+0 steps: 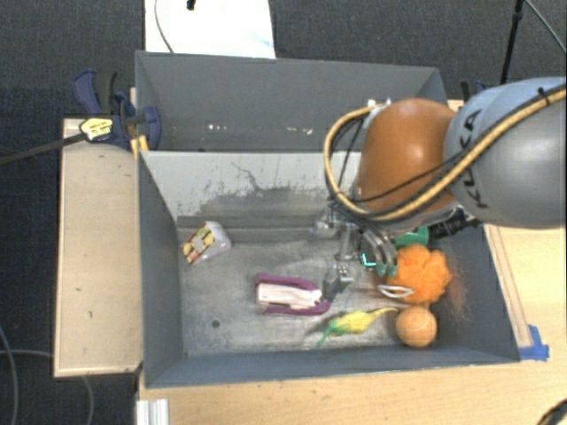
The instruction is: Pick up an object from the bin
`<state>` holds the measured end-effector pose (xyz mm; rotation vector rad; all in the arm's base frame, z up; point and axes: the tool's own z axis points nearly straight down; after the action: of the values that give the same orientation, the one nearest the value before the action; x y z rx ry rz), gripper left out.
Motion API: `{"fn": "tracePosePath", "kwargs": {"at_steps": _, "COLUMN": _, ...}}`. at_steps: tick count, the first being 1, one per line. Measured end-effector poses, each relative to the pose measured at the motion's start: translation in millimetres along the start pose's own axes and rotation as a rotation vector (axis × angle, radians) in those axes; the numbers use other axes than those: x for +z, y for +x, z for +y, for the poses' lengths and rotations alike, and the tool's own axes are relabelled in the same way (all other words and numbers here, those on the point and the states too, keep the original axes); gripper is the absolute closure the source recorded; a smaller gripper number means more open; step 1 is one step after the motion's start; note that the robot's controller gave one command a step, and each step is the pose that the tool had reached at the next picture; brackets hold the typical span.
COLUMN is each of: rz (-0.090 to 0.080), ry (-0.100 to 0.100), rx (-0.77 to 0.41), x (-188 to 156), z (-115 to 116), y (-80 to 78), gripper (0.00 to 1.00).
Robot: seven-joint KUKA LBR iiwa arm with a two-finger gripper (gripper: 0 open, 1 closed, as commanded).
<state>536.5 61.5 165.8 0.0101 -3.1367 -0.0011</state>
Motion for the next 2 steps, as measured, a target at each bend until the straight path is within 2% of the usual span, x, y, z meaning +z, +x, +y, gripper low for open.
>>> {"fn": "tracePosePath", "kwargs": {"at_steps": 1, "rz": -0.008, "ry": 0.000, "rx": 0.001, "x": -3.8, "z": -0.3, "y": -1.9, "gripper": 0.00}}
{"fn": "tracePosePath", "kwargs": {"at_steps": 2, "rz": -0.009, "ry": 0.000, "rx": 0.002, "x": -2.9, "z": -0.3, "y": -1.6, "gripper": 0.00}}
